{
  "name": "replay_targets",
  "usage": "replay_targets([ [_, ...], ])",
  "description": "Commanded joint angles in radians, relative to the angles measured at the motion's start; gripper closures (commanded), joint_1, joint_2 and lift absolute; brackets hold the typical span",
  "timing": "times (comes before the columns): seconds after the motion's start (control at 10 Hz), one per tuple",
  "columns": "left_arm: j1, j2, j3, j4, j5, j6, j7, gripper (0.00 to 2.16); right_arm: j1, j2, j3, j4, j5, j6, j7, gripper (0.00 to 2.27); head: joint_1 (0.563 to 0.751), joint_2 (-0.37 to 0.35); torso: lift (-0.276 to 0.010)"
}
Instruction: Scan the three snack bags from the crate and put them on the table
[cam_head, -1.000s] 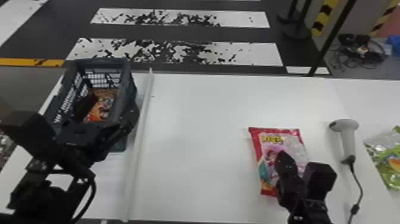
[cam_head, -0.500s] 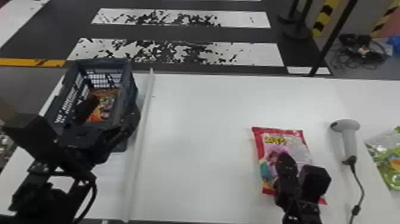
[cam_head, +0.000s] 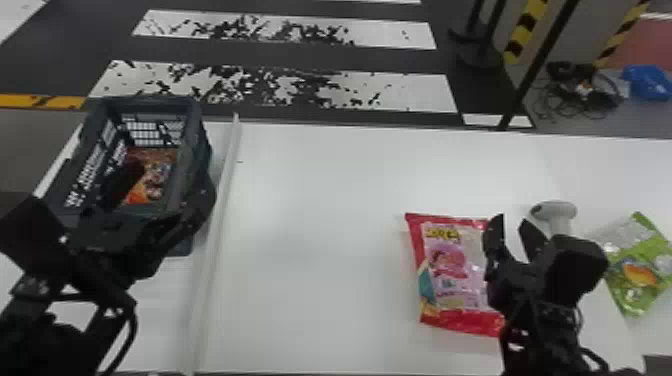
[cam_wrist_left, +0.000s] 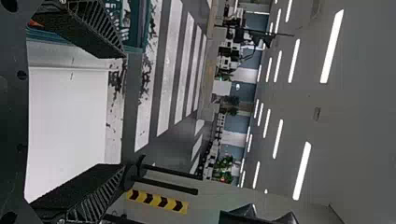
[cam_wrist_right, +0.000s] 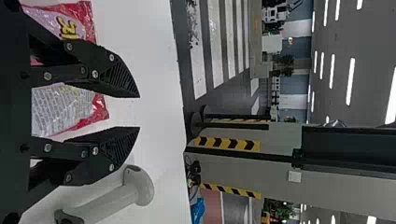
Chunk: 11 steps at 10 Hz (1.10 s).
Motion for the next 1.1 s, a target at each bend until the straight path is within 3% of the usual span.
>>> replay_targets([
  [0.0,0.007,0.0,0.005,-0.001,0.001,-0.006,-0.002,0.03,-0.031,-0.031,-0.071,0.001,-0.006,0.103,0.038,0.05,0.695,-0.084,-0.094],
  [0.2,0.007,0.002,0.008,-0.001,0.001,-0.006,-0.002,0.03,-0.057,-0.045,-0.182,0.08,-0.015,0.094,0.225,0.06,0.695,-0.127,-0.094],
  [0.3,0.008,0.003,0.011,-0.001,0.001,-0.006,-0.002,0.03,-0.074,-0.077,-0.212,0.13,-0.015,0.091,0.251,0.06,0.695,-0.138,-0.094],
  [0.5,0.01,0.003,0.017,0.001,0.001,-0.003,-0.002,0.03,-0.108,-0.084,-0.301,0.207,-0.052,0.115,0.383,0.05,0.695,-0.199,-0.094],
  [0.7,0.01,0.0,0.014,-0.001,0.001,-0.003,-0.002,0.03,-0.182,-0.092,-0.367,0.285,-0.061,0.26,0.52,0.07,0.695,-0.23,-0.094],
  [1.0,0.011,0.0,0.013,-0.004,0.0,0.0,0.0,0.03,-0.272,-0.11,-0.39,0.396,-0.053,0.345,0.607,0.08,0.695,-0.276,-0.094],
])
